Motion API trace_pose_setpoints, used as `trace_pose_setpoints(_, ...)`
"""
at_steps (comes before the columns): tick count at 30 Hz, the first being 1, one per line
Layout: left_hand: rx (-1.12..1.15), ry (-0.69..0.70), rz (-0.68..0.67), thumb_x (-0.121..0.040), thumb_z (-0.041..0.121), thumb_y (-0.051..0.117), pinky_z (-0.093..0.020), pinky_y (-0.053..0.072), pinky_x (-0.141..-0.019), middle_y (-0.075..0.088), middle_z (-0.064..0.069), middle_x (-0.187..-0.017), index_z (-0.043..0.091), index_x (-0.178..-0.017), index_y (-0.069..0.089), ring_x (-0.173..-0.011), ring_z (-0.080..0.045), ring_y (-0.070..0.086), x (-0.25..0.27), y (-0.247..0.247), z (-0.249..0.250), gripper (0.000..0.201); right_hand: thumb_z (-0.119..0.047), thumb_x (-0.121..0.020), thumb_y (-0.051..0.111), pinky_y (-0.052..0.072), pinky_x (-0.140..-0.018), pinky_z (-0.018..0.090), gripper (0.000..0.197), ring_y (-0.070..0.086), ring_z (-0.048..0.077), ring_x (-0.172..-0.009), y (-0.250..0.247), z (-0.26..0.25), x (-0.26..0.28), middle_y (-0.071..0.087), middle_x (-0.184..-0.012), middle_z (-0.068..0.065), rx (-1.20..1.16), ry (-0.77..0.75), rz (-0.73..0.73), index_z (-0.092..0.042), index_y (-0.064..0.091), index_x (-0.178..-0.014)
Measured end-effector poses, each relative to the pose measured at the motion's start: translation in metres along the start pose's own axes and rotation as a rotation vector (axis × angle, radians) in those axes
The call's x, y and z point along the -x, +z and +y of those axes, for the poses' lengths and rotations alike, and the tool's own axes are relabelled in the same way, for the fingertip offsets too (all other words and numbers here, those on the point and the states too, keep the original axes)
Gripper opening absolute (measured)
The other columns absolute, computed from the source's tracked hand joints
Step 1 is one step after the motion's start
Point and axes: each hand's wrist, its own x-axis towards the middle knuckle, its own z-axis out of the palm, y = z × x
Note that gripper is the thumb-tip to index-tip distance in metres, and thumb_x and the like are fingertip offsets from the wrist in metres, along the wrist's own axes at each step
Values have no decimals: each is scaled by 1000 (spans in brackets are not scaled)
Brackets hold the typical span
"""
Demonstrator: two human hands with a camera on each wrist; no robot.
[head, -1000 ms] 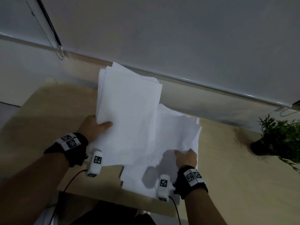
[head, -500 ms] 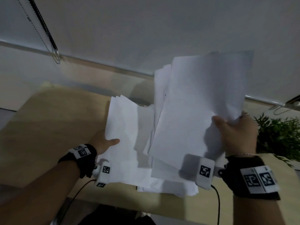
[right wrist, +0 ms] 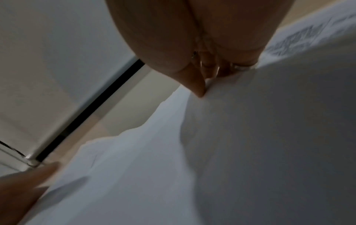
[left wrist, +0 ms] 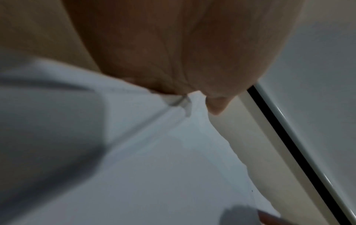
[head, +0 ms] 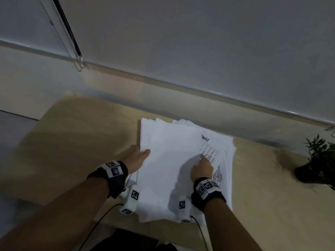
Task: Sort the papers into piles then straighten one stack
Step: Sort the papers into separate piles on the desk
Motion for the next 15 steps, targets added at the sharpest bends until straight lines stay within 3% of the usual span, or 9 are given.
trace_pose_setpoints(2,-101,37,60,-100,33,47,-35,31,-111,36,-14,-152,0,-147,27,-139,-31,38,-5,7,5,61,0,-94,42,38,-106,30,54,47,30,-132,13,-9,4,49,-143,16,28,-20,-58,-7,38,-147)
trace_pose_setpoints(4,-156,54,120,-97,29,53,-43,30,-115,28,-16,-157,3,-150,19,-142,-34,33,-8,7,3,68,-4,-92,47,40,-105,31,52,49,30,-130,19,-10,7,52,-140,14,42,-49,-106,-7,42,-144)
trace_pose_setpoints(6,-125,60,140,-94,26,59,-47,34,-113,35,-13,-154,8,-149,24,-138,-33,39,-12,2,-1,68,-9,-91,54,44,-97,29,49,53,30,-126,14,-3,9,56,-135,12,0,-30,-62,-9,47,-139)
trace_pose_setpoints(8,-35,118,178,-91,23,64,-46,40,-108,49,-11,-144,11,-143,35,-129,-31,50,-11,-5,-3,61,-23,-90,60,44,-95,36,56,45,33,-129,3,10,12,46,-141,12,11,77,84,-10,43,-141)
trace_pose_setpoints(11,34,211,257,-87,13,69,-38,44,-98,62,-11,-127,7,-130,52,-115,-30,59,-4,-24,-7,47,-54,-80,68,32,-109,49,100,27,38,-137,-7,22,13,24,-154,17,18,330,148,-6,18,-151)
trace_pose_setpoints(13,89,244,309,-85,8,71,-36,45,-92,65,-10,-118,7,-125,55,-108,-30,62,2,-41,-8,43,-65,-73,67,28,-112,47,116,24,37,-139,2,21,10,22,-155,18,101,307,114,-3,9,-153)
trace_pose_setpoints(15,141,233,335,-86,10,71,-38,48,-88,66,-9,-112,9,-123,57,-102,-31,64,7,-56,-9,40,-61,-75,69,28,-112,45,116,27,36,-138,15,19,8,22,-153,18,172,229,126,0,6,-152)
